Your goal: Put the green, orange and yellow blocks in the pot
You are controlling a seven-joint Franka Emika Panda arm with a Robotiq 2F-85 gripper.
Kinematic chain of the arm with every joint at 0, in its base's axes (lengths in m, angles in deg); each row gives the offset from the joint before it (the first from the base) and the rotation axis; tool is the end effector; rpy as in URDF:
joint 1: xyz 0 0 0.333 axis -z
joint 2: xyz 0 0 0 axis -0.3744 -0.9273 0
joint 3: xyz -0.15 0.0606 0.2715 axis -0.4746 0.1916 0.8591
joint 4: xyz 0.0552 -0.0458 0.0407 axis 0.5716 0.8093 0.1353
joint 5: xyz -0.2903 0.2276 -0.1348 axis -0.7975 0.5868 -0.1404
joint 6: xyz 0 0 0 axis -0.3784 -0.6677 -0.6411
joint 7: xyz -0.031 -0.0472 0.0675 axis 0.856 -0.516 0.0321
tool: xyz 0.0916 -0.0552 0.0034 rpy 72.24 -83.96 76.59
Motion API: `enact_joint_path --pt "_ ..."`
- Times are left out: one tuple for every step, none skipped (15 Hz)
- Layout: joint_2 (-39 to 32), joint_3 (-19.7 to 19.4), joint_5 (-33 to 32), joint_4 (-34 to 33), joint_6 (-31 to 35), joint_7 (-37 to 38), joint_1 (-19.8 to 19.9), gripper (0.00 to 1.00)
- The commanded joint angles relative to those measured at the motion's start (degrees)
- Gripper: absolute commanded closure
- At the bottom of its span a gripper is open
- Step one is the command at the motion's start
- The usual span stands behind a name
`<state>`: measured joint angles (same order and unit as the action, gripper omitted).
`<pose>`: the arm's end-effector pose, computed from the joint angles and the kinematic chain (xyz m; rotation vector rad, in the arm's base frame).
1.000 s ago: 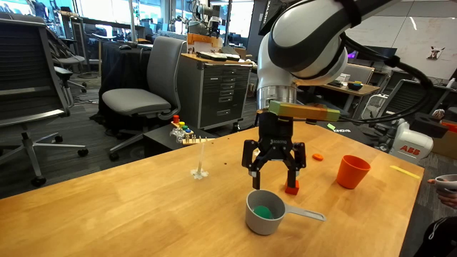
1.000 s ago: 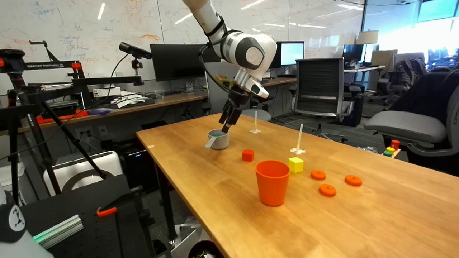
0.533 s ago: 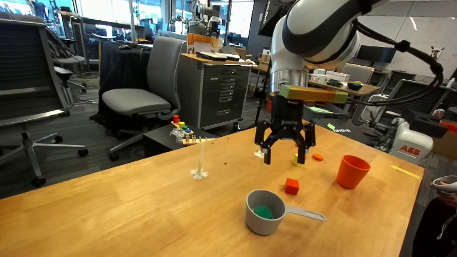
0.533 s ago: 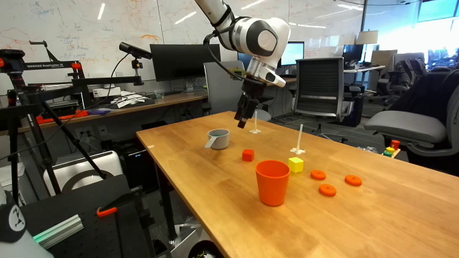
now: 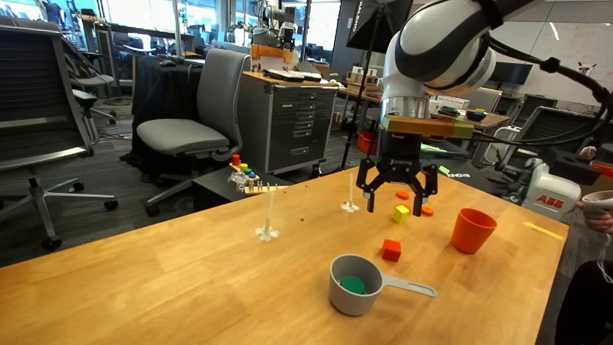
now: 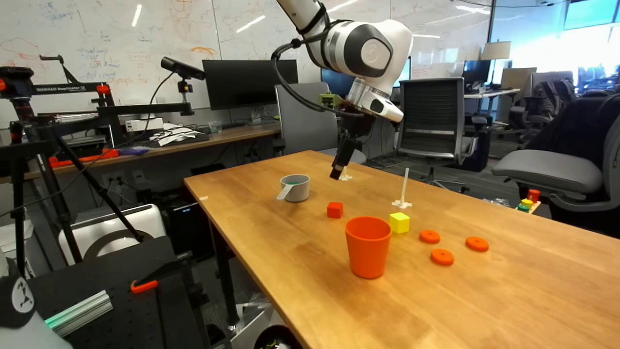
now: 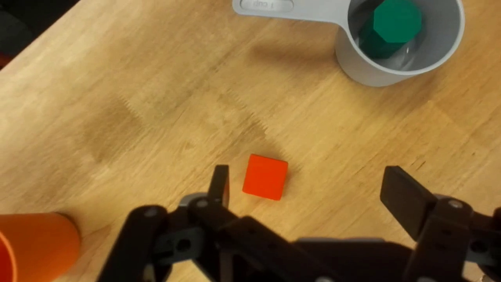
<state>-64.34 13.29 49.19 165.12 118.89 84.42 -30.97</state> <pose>0.6306 0.0988 0.2364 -2.8150 1.0336 0.6120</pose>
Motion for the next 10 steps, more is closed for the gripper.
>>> enact_joint_path --pt "0.10 0.82 -0.36 0.06 -0.02 0.47 0.68 0.00" --pt "0.13 1.30 2.16 0.65 2.84 1.20 1.12 0.00" --pt "-0.37 1.21 2.40 1.14 5.01 1.68 0.81 0.00" --pt "-1.56 1.51 3.55 1.26 7.35 1.76 0.97 0.00" --pt "-2.41 1.72 4.71 1.49 9.56 2.03 1.06 0.00" --pt "-3.43 1.88 5.35 1.72 11.55 2.12 0.94 0.00" --pt "-4.55 2.16 6.16 1.56 12.41 2.46 1.04 0.00" --pt "-5.51 2.42 7.10 1.38 12.68 3.18 1.15 0.00" --pt "-6.23 2.64 8.05 1.40 13.17 4.01 1.17 0.00" --pt "-6.51 2.79 8.98 1.58 13.18 5.43 1.13 0.00"
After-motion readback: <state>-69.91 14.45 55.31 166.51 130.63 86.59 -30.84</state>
